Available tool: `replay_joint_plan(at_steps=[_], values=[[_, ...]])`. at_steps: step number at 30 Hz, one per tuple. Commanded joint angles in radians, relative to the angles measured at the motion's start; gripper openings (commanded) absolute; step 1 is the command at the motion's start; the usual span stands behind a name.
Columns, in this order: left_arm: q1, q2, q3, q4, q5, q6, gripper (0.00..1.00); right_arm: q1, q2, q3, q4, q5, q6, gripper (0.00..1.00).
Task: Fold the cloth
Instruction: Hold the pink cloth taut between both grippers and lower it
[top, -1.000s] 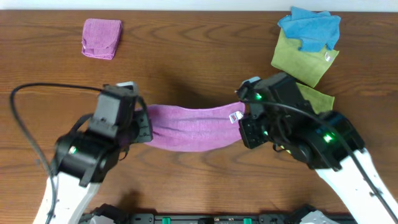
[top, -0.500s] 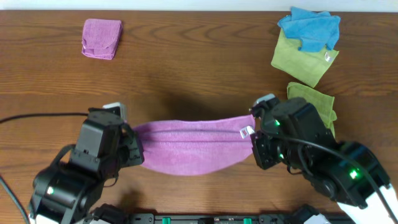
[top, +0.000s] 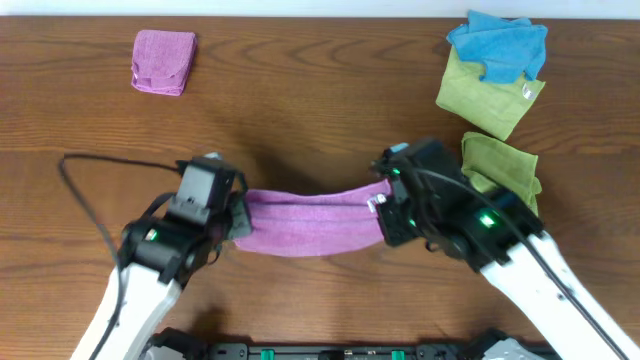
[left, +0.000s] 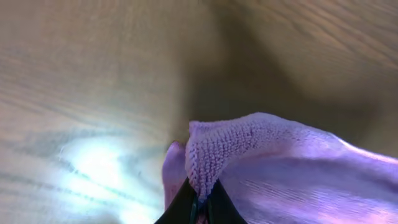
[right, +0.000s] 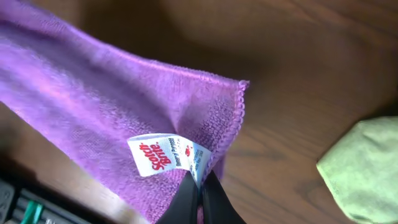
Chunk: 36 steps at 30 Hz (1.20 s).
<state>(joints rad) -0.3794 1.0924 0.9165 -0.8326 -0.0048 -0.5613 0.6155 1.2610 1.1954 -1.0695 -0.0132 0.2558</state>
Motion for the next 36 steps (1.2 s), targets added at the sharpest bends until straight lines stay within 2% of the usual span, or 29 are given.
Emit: replay_joint_plan(at_steps=[1,7,13,16,20,27,32,36], values=[[0.007,0.059,-0.003,0.044,-0.047,0.005,0.06,-0.006,0.045,-0.003,0.042,0.052,0.01,0.02],[0.014,0.062,0.006,0.048,-0.05,0.015,0.06,-0.012,0.045,0.004,0.039,0.064,0.021,0.02],[0.013,-0.051,0.066,-0.043,-0.051,0.015,0.06,-0.012,-0.073,0.018,-0.02,0.062,0.021,0.01],[0.013,-0.11,0.066,-0.046,-0.057,0.014,0.06,-0.012,-0.122,0.018,-0.026,0.062,0.021,0.01],[0.013,-0.094,0.066,-0.023,-0.074,0.015,0.05,-0.012,-0.113,0.018,-0.011,0.062,0.021,0.02],[0.021,0.043,0.066,0.155,-0.1,0.085,0.06,-0.019,-0.024,0.018,0.157,0.087,-0.01,0.02],[0.09,0.145,0.066,0.323,-0.095,0.141,0.05,-0.073,0.061,0.018,0.278,0.099,-0.026,0.02],[0.196,0.212,0.067,0.517,0.013,0.188,0.06,-0.14,0.122,0.018,0.414,0.07,-0.033,0.02]])
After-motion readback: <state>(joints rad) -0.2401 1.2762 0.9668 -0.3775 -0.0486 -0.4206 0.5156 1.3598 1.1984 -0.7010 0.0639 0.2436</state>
